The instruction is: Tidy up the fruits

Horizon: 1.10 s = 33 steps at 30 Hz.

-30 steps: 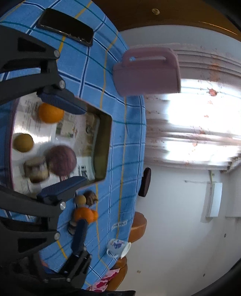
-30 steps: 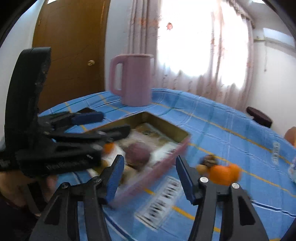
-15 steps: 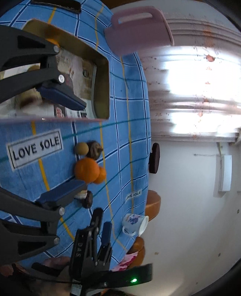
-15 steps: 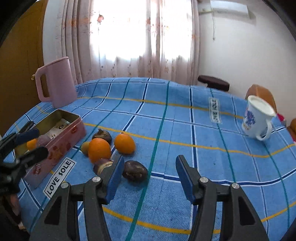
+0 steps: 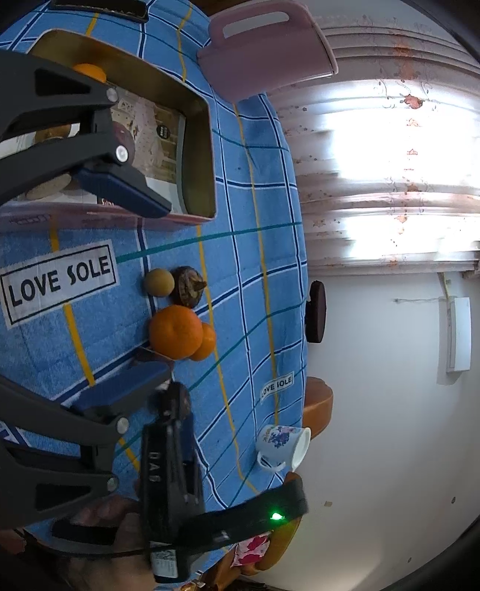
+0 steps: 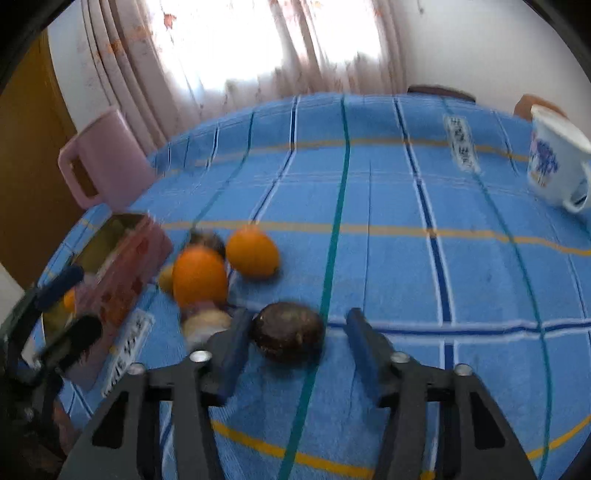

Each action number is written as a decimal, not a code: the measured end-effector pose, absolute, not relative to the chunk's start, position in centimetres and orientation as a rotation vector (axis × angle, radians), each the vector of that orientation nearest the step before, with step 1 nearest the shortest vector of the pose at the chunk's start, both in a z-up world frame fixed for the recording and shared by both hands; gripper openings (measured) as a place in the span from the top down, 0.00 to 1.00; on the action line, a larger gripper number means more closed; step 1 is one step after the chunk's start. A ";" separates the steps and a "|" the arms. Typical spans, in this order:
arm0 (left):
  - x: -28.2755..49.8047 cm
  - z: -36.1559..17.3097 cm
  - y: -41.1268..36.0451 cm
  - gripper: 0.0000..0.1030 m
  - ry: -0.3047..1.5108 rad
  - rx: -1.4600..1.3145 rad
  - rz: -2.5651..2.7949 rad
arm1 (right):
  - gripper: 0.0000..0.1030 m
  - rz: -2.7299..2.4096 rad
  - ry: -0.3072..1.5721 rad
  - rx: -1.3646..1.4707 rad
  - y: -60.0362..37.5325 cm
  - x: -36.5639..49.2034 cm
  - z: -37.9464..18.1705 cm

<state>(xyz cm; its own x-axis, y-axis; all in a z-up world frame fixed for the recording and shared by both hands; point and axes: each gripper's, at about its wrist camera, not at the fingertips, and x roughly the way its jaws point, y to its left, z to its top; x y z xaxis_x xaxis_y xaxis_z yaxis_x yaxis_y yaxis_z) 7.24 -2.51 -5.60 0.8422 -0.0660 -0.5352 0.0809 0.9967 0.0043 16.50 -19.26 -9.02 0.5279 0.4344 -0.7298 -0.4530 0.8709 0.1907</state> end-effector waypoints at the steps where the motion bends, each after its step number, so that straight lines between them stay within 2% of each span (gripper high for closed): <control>1: 7.3 -5.6 -2.6 0.20 0.566 0.030 -0.078 | 0.61 0.527 0.861 -0.047 -19.2 16.3 -9.0; 16: 10.0 -6.8 -6.6 0.21 0.678 0.083 -0.205 | 0.62 0.410 0.708 -0.091 -22.3 13.6 -7.0; 19: 11.0 -7.4 -7.3 0.34 0.724 0.081 -0.228 | 0.62 0.412 0.706 -0.074 -22.8 13.6 -6.9; 21: 11.5 -7.8 -7.8 0.51 0.760 0.088 -0.243 | 0.62 0.413 0.702 -0.076 -22.8 13.6 -6.9; 23: 12.2 -8.3 -8.3 0.59 0.800 0.091 -0.259 | 0.62 0.414 0.698 -0.082 -22.6 13.5 -6.8; 27: 12.6 -8.5 -8.8 0.60 0.807 0.098 -0.256 | 0.62 0.415 0.699 -0.091 -22.3 13.5 -6.9; 29: 12.5 -8.4 -9.0 0.66 0.803 0.107 -0.251 | 0.62 0.418 0.692 -0.086 -22.3 13.4 -6.8; 33: 12.1 -8.2 -8.6 0.67 0.787 0.089 -0.275 | 0.62 0.421 0.668 -0.078 -22.5 13.1 -6.6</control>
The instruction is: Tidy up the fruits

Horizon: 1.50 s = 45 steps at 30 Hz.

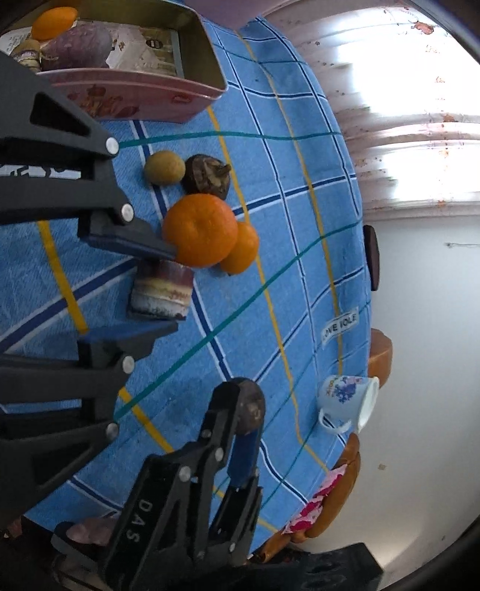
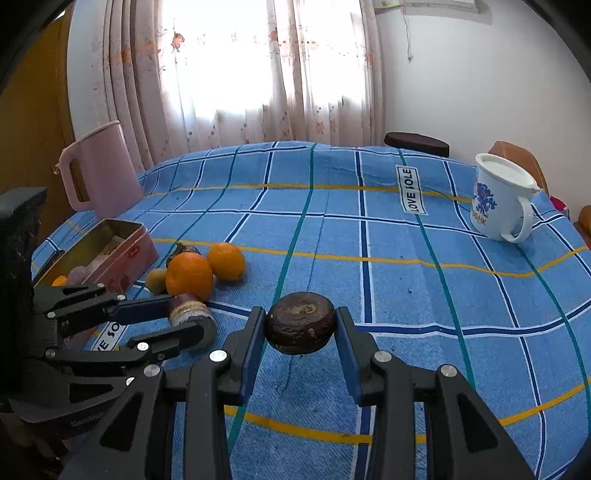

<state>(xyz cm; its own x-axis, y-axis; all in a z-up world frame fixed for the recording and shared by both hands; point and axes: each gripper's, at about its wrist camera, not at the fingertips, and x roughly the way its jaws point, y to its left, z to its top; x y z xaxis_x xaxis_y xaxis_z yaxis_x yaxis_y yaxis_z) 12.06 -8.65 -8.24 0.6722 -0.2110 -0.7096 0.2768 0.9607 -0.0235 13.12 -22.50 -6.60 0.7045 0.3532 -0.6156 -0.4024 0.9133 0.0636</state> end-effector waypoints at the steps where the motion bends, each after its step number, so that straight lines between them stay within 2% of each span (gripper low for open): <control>1: 11.9 -8.1 -8.6 0.67 0.778 0.087 -0.273 | 0.62 0.421 0.664 -0.077 -22.5 13.1 -6.6; 45: 7.4 -5.1 -6.9 0.67 0.466 0.061 -0.161 | 0.62 0.490 0.395 -0.096 -22.8 8.6 -4.3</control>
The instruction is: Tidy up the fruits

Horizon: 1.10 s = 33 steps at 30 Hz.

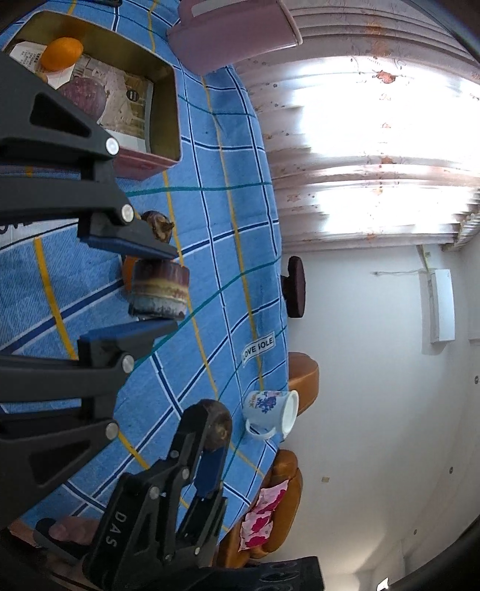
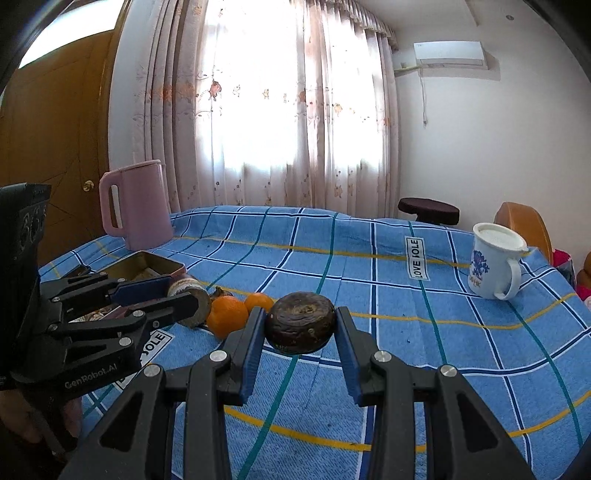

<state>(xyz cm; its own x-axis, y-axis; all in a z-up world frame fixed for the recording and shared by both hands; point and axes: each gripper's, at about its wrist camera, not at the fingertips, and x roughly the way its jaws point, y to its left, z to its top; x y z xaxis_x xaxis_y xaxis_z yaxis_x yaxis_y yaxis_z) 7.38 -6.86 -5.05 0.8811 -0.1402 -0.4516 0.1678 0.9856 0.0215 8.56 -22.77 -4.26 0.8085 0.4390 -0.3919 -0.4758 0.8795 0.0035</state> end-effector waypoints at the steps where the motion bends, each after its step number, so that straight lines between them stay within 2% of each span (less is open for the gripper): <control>1: 7.3 -5.0 -6.8 0.67 0.462 0.060 -0.160 | 0.62 0.490 0.392 -0.097 -22.8 8.5 -4.2; 17: 5.6 -4.3 -6.5 0.67 0.360 0.058 -0.128 | 0.62 0.483 0.327 -0.114 -22.6 7.4 -3.8; 33: 4.6 -4.2 -3.4 0.67 0.366 0.018 -0.087 | 0.62 0.535 0.304 -0.179 -18.4 7.1 -3.4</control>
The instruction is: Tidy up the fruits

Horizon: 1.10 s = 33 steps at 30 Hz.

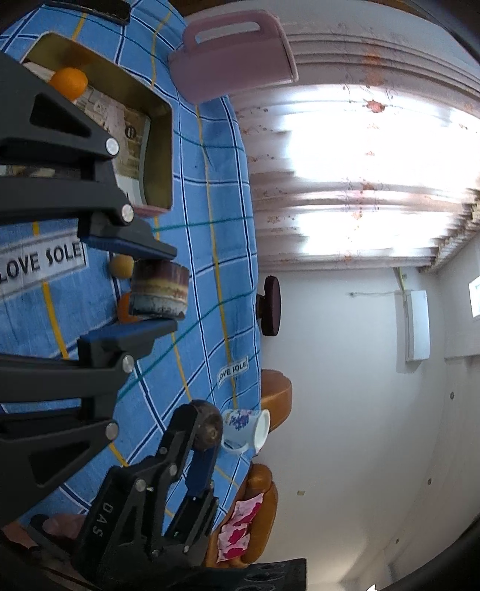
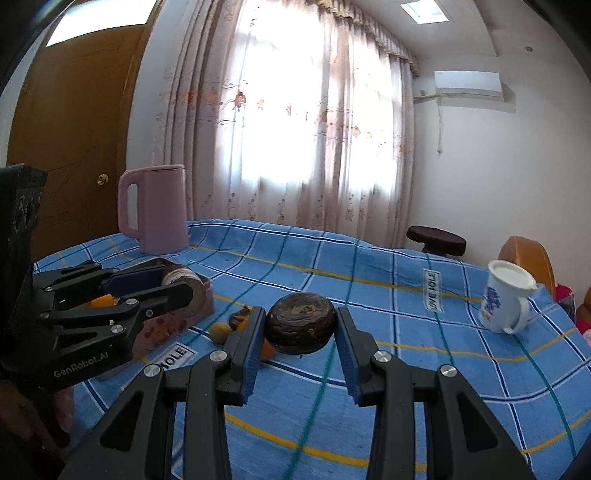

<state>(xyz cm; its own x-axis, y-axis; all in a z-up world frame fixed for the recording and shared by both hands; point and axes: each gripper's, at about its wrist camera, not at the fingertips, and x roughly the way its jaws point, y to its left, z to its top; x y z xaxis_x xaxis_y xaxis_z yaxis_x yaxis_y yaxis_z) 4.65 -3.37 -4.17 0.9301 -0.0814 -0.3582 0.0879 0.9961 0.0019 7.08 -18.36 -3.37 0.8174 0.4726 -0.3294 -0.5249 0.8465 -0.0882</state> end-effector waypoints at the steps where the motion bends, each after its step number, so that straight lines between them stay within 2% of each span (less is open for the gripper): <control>1: 4.6 -4.1 -2.9 0.67 0.367 0.013 -0.082 | 0.62 0.545 0.304 -0.182 -17.9 7.1 -3.3; 18: 5.7 -4.2 9.2 0.67 0.479 -0.079 0.103 | 0.62 0.778 0.398 -0.289 -4.5 8.6 -3.5; 31: 6.9 -6.0 12.6 0.67 0.568 -0.117 0.135 | 0.61 0.819 0.553 -0.342 0.9 11.2 -6.3; 33: 6.8 -6.0 12.7 0.62 0.559 -0.121 0.145 | 0.59 0.830 0.559 -0.332 1.1 11.1 -6.3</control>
